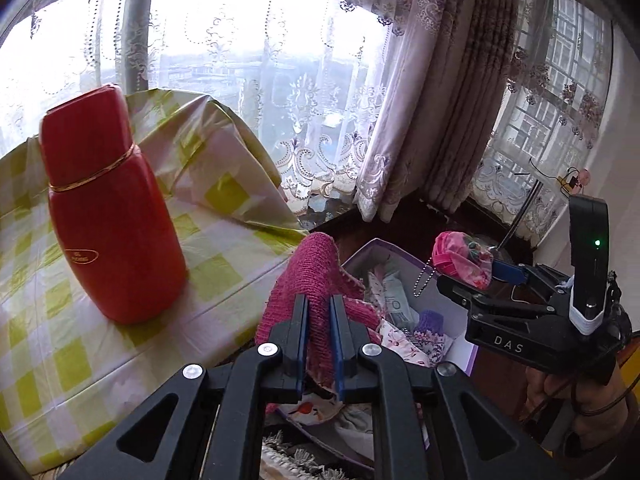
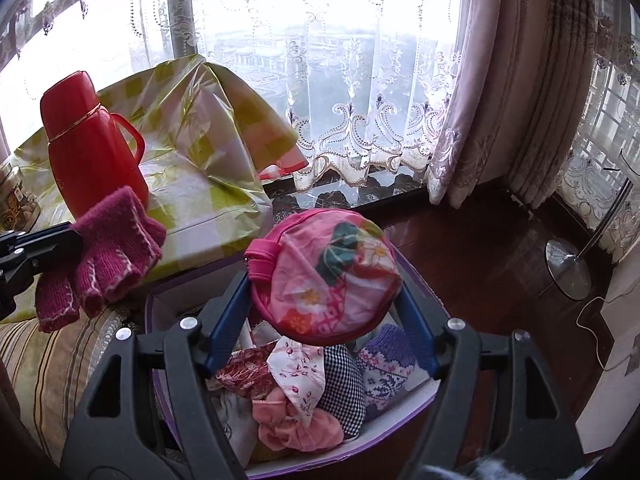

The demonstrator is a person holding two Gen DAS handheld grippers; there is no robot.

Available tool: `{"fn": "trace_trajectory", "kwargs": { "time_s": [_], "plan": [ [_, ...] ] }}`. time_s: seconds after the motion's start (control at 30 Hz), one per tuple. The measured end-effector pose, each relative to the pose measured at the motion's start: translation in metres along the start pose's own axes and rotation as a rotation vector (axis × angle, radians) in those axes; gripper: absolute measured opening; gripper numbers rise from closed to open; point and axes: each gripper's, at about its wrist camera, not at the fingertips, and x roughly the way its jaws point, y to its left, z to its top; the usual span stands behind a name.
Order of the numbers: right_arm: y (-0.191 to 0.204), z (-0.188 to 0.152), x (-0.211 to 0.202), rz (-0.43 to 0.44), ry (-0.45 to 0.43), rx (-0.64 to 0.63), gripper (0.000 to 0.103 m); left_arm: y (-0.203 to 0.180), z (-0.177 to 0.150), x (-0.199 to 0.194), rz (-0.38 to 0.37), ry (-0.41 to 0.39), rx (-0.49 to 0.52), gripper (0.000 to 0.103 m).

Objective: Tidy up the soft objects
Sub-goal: 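Carry both items over the white box and open both grippers to release them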

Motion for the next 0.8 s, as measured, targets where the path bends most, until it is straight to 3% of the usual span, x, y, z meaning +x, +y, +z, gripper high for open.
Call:
{"fn": "trace_trajectory", "kwargs": {
  "time_s": [0.03, 0.1, 0.2, 0.37, 0.5, 0.63, 0.8],
  "plan": [
    [-0.004, -0.002, -0.001, -0.001, 0.004, 0.008, 0.078, -0.004, 0.001, 0.007, -0.013, 0.017, 0.004, 0.019],
    [-0.007, -0.004, -0.001, -0.017, 0.01, 0.017, 0.085, -0.011, 0.0, 0.018, -0.024, 0.049, 0.004, 0.045],
    [-0.009, -0.009, -0.002, -0.032, 0.024, 0.025, 0.086, -0.01, -0.008, 0.02, -0.034, 0.064, -0.012, 0.062],
    [-0.004, -0.024, -0.015, -0.044, 0.06, 0.037, 0.086, 0.004, -0.033, 0.005, -0.046, 0.106, -0.1, 0.065],
    [0.002, -0.044, -0.03, -0.048, 0.107, 0.035, 0.087, 0.013, -0.072, -0.01, -0.113, 0.182, -0.219, 0.066],
    [0.011, -0.064, -0.044, -0.067, 0.129, 0.007, 0.087, 0.01, -0.1, -0.01, -0.114, 0.232, -0.251, 0.069],
    [0.013, -0.076, -0.047, -0.076, 0.145, 0.005, 0.087, 0.001, -0.101, -0.006, -0.072, 0.243, -0.216, 0.075]
  ]
}}
